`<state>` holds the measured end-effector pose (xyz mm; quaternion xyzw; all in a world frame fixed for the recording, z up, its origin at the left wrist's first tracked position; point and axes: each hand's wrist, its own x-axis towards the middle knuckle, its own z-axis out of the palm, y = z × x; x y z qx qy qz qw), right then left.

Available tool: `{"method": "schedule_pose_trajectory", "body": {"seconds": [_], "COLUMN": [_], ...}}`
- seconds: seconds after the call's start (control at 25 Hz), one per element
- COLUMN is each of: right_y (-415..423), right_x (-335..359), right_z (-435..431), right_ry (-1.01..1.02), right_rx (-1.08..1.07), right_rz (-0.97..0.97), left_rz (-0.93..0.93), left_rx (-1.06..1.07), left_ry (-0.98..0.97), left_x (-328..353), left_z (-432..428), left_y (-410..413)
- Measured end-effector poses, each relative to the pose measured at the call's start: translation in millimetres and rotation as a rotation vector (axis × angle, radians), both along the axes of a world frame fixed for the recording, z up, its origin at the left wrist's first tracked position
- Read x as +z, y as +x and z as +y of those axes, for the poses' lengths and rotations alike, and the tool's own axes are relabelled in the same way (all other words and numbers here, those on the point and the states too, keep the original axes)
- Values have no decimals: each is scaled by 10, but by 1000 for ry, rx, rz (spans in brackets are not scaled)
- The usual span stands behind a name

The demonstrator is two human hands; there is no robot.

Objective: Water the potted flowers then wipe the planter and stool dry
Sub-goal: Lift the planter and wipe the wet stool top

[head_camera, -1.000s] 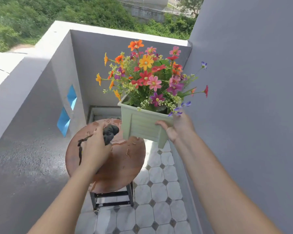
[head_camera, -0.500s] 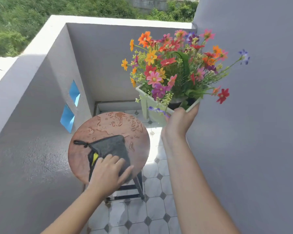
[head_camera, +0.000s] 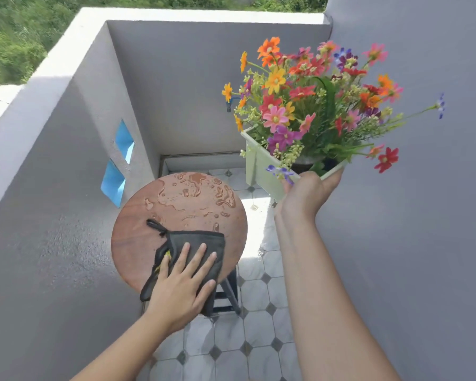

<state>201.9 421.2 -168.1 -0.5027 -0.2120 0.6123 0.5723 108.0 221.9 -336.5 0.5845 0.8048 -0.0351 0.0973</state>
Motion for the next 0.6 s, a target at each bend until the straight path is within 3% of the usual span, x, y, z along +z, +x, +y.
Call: {"method": "schedule_pose_trajectory", "body": {"seconds": [0.16, 0.6], "right_y": [-47, -69], "right_x": [-74, -343], "right_z": [44, 341], "right_ry": [11, -12], "right_rx": [-37, -95], "right_rz": [11, 80], "left_rz": [-107, -71], "left_rx": [-126, 71], "left_ry": [26, 87], "left_x": [81, -37], "left_z": [473, 1611], "left_y": [52, -266]}}
